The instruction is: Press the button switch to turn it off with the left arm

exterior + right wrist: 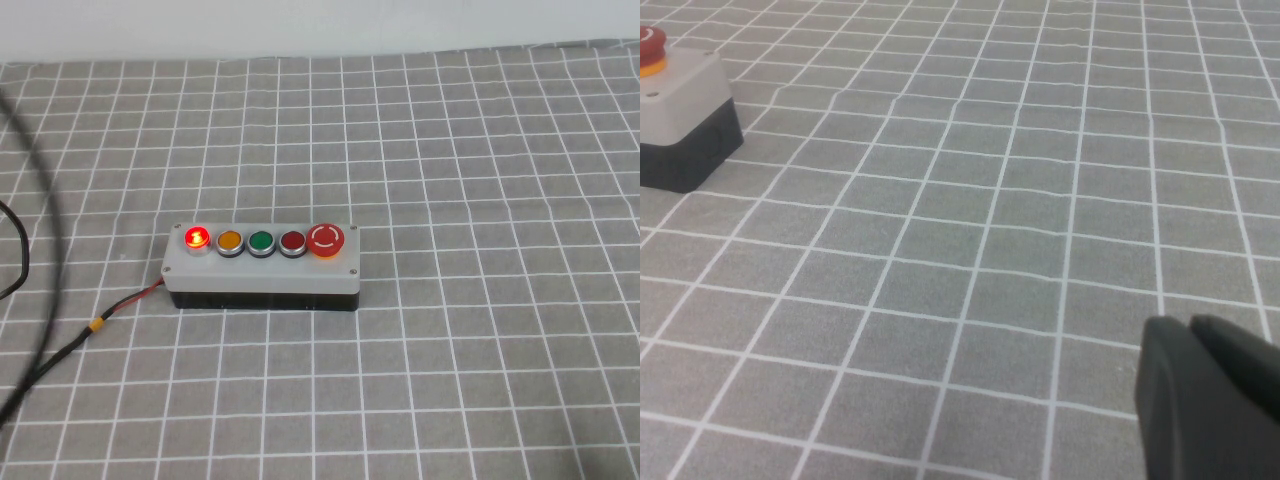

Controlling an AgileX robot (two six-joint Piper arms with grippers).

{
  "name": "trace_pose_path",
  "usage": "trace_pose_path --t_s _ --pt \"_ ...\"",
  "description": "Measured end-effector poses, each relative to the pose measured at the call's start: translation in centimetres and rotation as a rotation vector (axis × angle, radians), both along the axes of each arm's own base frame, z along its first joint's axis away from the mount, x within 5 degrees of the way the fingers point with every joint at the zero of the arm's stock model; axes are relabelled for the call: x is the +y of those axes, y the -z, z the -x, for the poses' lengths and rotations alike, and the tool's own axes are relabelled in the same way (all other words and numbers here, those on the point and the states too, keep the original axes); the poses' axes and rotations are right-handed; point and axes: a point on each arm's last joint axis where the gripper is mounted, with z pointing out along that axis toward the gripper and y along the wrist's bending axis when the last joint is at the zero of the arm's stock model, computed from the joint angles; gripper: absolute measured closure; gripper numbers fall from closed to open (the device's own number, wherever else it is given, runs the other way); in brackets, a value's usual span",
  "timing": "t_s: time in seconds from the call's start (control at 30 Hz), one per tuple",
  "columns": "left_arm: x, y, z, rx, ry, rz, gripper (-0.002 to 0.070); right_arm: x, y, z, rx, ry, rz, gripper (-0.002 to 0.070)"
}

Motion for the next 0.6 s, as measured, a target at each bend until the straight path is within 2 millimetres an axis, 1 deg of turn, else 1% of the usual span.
trace_pose_path --t_s 0.17,0.43,0.6 --pt "-1.2 0.9 -2.8 0.163 0.09 -0.044 0.0676 0.0 0.0 0.0 0.0 0.0 0.0 0.0692" --pt "-2.3 0.2 -6.8 0.347 0.152 -0.105 0.0676 0.0 0.0 0.0 0.0 0.0 0.0 0.0692" --pt "-3.0 1.2 -10.2 0.487 0.18 -0.143 0.0676 0.0 0.0 0.0 0.0 0.0 0.0 0.0692"
